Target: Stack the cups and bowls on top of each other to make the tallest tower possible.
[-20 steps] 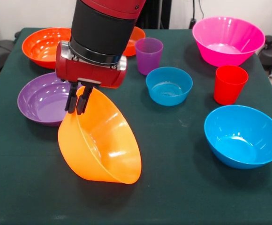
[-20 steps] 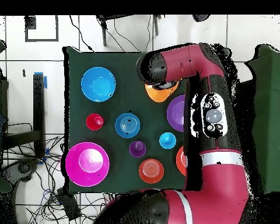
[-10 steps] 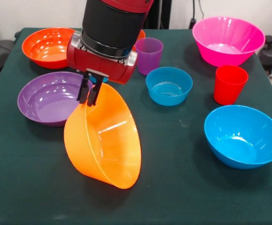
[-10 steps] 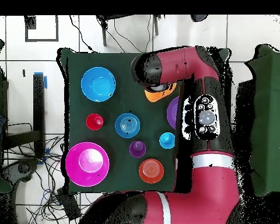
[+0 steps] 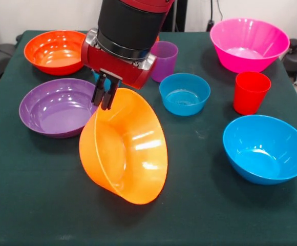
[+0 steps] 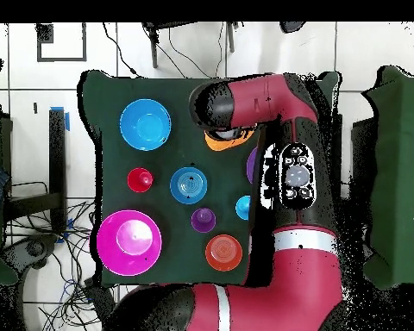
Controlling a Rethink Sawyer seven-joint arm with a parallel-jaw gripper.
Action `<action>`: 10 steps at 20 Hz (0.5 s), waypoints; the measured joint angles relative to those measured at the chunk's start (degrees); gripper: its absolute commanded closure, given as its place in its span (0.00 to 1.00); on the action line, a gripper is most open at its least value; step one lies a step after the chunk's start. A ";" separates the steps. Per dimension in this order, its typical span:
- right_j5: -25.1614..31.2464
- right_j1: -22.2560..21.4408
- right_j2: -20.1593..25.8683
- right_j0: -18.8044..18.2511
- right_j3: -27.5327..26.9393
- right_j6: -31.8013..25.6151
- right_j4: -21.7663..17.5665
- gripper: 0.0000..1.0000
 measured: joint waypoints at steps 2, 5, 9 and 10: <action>-0.01 0.00 -0.64 0.23 0.32 0.00 0.92 1.00; 0.00 -0.01 -1.56 0.43 0.95 0.00 2.23 1.00; -0.01 -0.07 -3.37 0.45 2.36 0.00 4.07 1.00; -0.01 -0.08 -3.59 0.44 2.57 0.00 4.29 1.00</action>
